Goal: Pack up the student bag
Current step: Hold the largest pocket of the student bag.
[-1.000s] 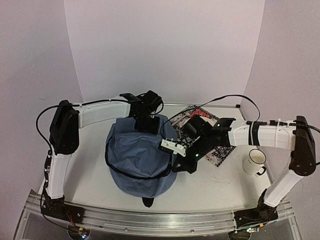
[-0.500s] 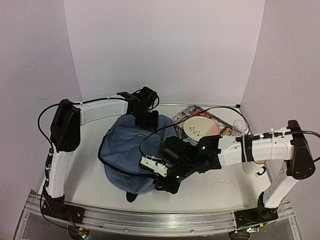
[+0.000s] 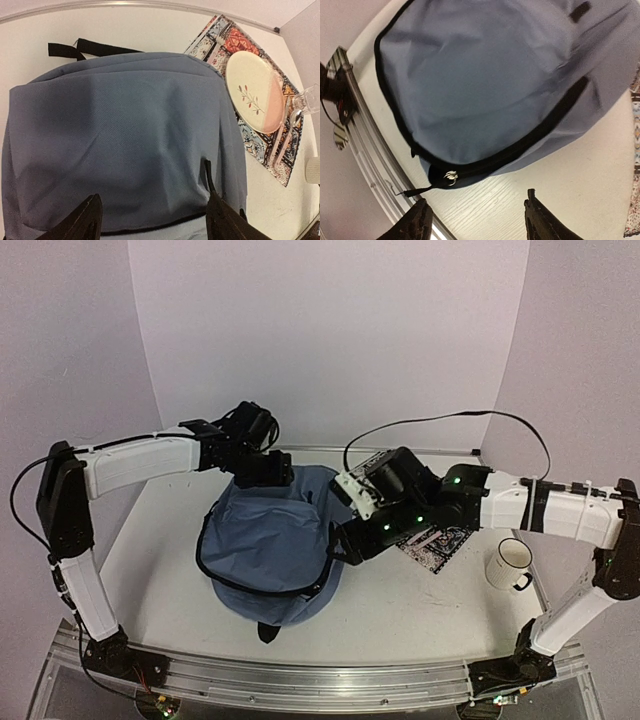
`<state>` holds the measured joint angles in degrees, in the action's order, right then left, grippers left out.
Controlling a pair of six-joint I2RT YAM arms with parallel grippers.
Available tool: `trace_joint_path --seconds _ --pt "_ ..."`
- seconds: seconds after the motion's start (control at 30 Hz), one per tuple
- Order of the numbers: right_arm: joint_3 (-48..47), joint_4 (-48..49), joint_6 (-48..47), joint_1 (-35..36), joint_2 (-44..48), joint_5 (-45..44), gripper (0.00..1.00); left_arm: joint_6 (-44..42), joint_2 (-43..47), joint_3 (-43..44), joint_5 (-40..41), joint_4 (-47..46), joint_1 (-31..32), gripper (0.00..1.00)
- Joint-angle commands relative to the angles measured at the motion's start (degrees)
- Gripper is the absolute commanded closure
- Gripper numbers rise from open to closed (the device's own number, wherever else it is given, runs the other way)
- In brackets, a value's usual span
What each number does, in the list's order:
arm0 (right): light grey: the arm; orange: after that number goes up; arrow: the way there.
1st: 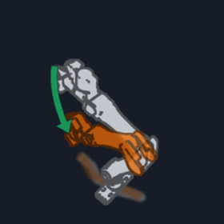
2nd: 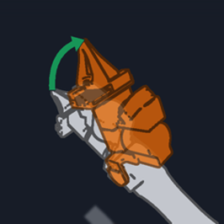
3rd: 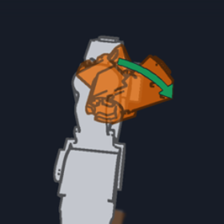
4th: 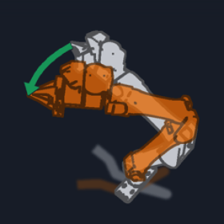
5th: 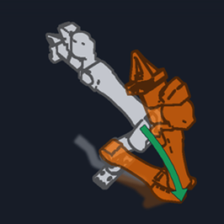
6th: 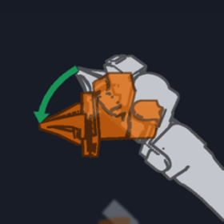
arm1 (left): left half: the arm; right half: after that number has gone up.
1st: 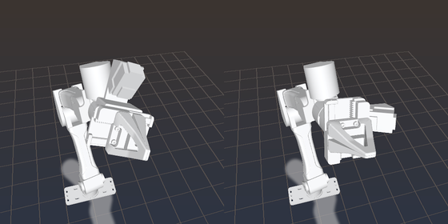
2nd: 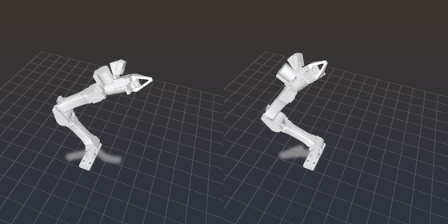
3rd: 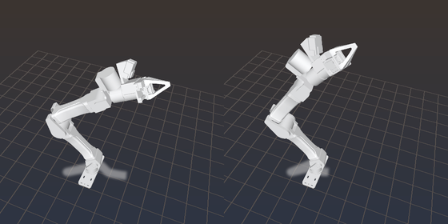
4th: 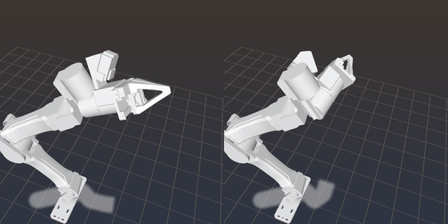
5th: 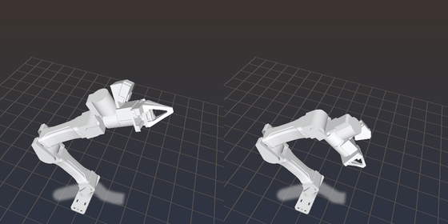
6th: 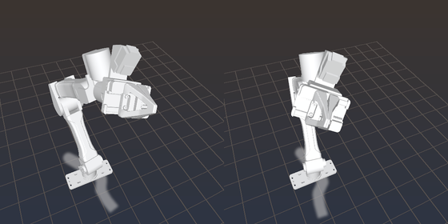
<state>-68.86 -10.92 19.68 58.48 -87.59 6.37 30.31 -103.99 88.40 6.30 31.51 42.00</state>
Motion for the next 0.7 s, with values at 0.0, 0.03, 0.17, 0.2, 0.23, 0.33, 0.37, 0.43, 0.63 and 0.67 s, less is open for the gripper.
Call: trace_joint_path --seconds 0.0,0.03,0.17,0.2,0.23,0.33,0.37,0.43,0.63,0.67 --pt "0.98 1.62 10.26 -2.52 0.90 1.58 0.31 2.44 8.08 -4.24 2.17 -0.21 3.87 0.26" --pt "1.22 2.38 12.03 -3.00 0.31 1.73 0.30 2.95 9.14 -5.01 2.30 -0.16 5.10 0.26" --pt "2.78 7.58 20.21 -4.68 -1.67 3.44 0.29 6.21 12.49 -8.60 1.41 0.27 10.49 0.25" --pt "3.36 9.10 21.89 -4.83 -1.87 3.50 0.29 7.02 13.13 -9.56 1.03 0.35 11.80 0.25" --pt "4.02 10.95 23.73 -4.92 -2.08 3.52 0.29 7.85 13.95 -10.80 0.72 0.41 12.78 0.25" --pt "5.39 14.62 28.01 -5.03 -3.49 3.75 0.29 9.59 15.92 -13.89 0.57 0.80 15.52 0.25" --pt "5.95 15.69 29.26 -5.04 -4.11 4.04 0.30 10.15 16.73 -14.97 0.39 0.88 16.58 0.25" --pt "7.45 18.40 31.67 -5.07 -5.14 4.79 0.31 11.19 18.17 -16.21 0.12 0.96 18.49 0.25" --pt "10.47 23.98 35.63 -5.08 -7.13 7.34 0.38 14.84 19.75 -18.28 -2.15 1.52 23.93 0.29" --pt "10.43 24.24 35.75 -5.11 -7.53 7.80 0.38 15.46 19.49 -18.56 -2.80 1.58 24.62 0.30"
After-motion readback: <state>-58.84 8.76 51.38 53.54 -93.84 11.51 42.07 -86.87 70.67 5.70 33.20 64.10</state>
